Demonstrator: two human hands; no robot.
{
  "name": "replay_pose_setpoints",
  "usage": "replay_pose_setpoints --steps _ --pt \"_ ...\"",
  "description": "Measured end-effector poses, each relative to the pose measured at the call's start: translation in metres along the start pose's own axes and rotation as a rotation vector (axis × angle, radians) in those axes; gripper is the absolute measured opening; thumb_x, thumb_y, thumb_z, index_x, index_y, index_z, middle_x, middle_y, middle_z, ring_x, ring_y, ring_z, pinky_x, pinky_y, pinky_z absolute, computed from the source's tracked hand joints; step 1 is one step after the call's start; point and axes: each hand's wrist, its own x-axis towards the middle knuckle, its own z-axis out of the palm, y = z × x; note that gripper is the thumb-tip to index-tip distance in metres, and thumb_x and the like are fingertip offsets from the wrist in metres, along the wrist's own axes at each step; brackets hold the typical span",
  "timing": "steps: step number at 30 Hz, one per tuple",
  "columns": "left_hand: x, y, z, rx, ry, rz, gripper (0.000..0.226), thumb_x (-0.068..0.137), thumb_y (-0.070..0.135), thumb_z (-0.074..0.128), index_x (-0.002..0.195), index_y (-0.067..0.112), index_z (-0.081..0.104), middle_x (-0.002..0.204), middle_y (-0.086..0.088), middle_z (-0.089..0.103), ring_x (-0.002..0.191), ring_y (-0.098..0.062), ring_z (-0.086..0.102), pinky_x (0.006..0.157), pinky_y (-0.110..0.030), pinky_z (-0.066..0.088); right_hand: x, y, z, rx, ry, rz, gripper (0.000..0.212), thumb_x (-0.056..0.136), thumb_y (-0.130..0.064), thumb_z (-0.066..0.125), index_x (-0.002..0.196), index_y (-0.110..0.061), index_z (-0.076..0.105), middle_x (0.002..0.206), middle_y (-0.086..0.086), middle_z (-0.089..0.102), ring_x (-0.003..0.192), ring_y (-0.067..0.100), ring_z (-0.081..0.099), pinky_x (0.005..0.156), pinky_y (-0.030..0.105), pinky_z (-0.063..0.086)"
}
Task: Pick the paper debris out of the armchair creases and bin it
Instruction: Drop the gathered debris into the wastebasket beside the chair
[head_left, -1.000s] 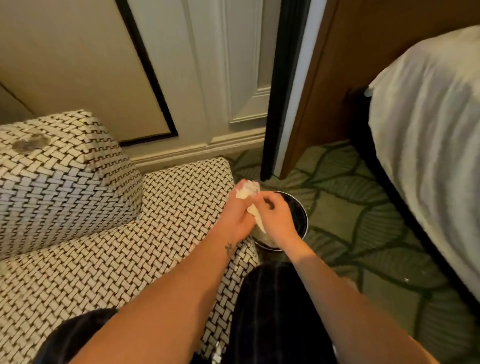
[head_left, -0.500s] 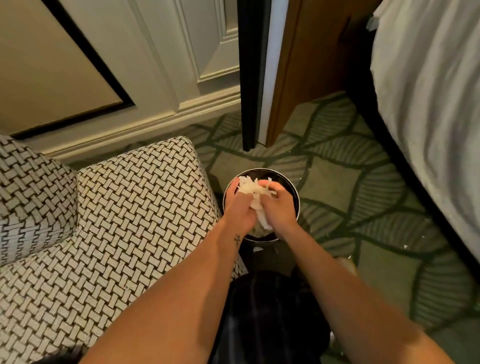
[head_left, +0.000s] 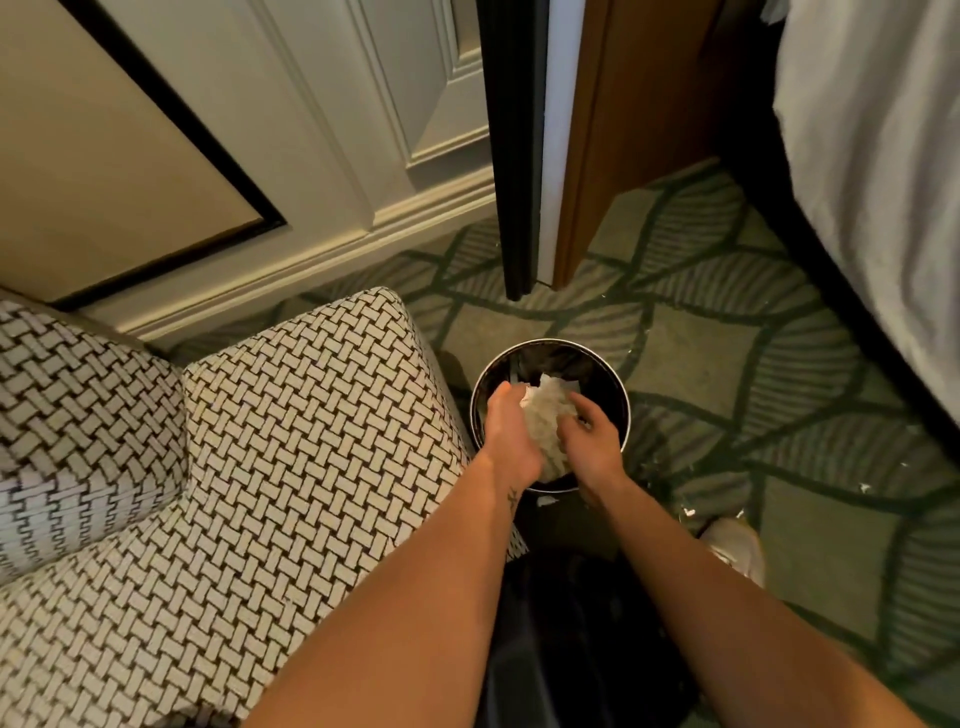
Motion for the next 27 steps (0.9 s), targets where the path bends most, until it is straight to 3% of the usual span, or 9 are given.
replay_pose_setpoints --steps 3,5,6,8,9,12,17,21,27 --pt "-0.025 0.001 0.005 0.03 0.026 -0.004 0.04 0.109 0.029 0.035 0.079 0.011 0.055 0.083 -0.006 0.059 0.076 -0.018 0.056 0.073 -0.03 0.043 -0.012 -0.008 0.0 0.012 -0.037 -0.003 0.041 0.099 -0.003 0.054 0.137 -0.017 0.059 0.125 0.009 0.067 0.109 0.02 0.068 0.095 0.036 0.057" --pt "-0.04 0.003 0.0 -0.028 0.007 0.031 0.033 0.109 0.026 0.035 0.087 0.013 0.056 0.091 0.002 0.056 0.083 -0.011 0.054 0.078 -0.026 0.04 -0.026 -0.014 0.003 -0.005 -0.075 -0.016 0.041 0.097 -0.006 0.055 0.134 -0.022 0.061 0.126 0.005 0.066 0.112 0.019 0.066 0.101 0.043 0.054" --pt "-0.048 0.004 -0.003 -0.052 -0.012 0.056 0.029 0.108 0.026 0.036 0.103 0.012 0.06 0.106 0.004 0.059 0.099 -0.011 0.058 0.086 -0.025 0.041 -0.035 -0.02 0.006 0.012 -0.106 -0.019 0.04 0.097 -0.006 0.056 0.133 -0.022 0.062 0.126 0.004 0.067 0.114 0.019 0.065 0.104 0.044 0.053" --pt "-0.069 0.009 -0.012 -0.105 -0.053 0.11 0.038 0.107 0.026 0.038 0.14 0.011 0.051 0.143 0.002 0.052 0.137 -0.015 0.045 0.115 -0.032 0.032 -0.056 -0.035 0.017 0.07 -0.224 -0.001 0.038 0.096 -0.009 0.058 0.131 -0.02 0.063 0.125 0.004 0.069 0.116 0.019 0.065 0.107 0.042 0.05" --pt "-0.078 0.011 -0.017 -0.125 -0.068 0.152 0.041 0.107 0.024 0.04 0.145 0.01 0.047 0.151 -0.002 0.049 0.142 -0.018 0.041 0.121 -0.036 0.027 -0.068 -0.042 0.023 0.107 -0.295 0.004 0.036 0.096 -0.009 0.059 0.13 -0.018 0.064 0.124 0.005 0.071 0.117 0.02 0.066 0.108 0.042 0.049" --pt "-0.106 0.017 -0.04 -0.184 -0.079 0.271 0.043 0.105 0.019 0.043 0.146 0.009 0.046 0.148 -0.01 0.052 0.138 -0.024 0.047 0.121 -0.044 0.031 -0.101 -0.06 0.041 0.146 -0.439 -0.038 0.039 0.099 -0.001 0.055 0.138 -0.009 0.058 0.129 0.009 0.068 0.123 0.022 0.063 0.111 0.042 0.047" --pt "-0.16 0.019 -0.099 -0.324 -0.087 0.421 0.037 0.103 0.016 0.042 0.138 0.007 0.051 0.136 -0.015 0.059 0.117 -0.027 0.062 0.116 -0.041 0.04 -0.171 -0.083 0.06 0.019 -0.553 -0.166 0.042 0.098 -0.006 0.058 0.139 -0.014 0.057 0.132 0.004 0.065 0.123 0.014 0.061 0.11 0.036 0.047" --pt "-0.203 0.019 -0.151 -0.394 -0.093 0.512 0.037 0.103 0.016 0.04 0.138 0.008 0.05 0.136 -0.016 0.059 0.121 -0.03 0.061 0.113 -0.046 0.042 -0.225 -0.08 0.086 -0.025 -0.632 -0.228 0.036 0.098 -0.017 0.062 0.134 -0.022 0.061 0.131 -0.001 0.065 0.123 0.014 0.062 0.108 0.04 0.049" --pt "-0.256 0.016 -0.263 -0.552 -0.037 0.592 0.038 0.103 0.015 0.039 0.139 0.007 0.049 0.137 -0.018 0.059 0.128 -0.033 0.055 0.111 -0.048 0.045 -0.308 -0.064 0.142 -0.052 -0.797 -0.186 0.037 0.099 -0.009 0.058 0.134 -0.018 0.06 0.132 0.003 0.062 0.121 0.019 0.062 0.103 0.039 0.054"
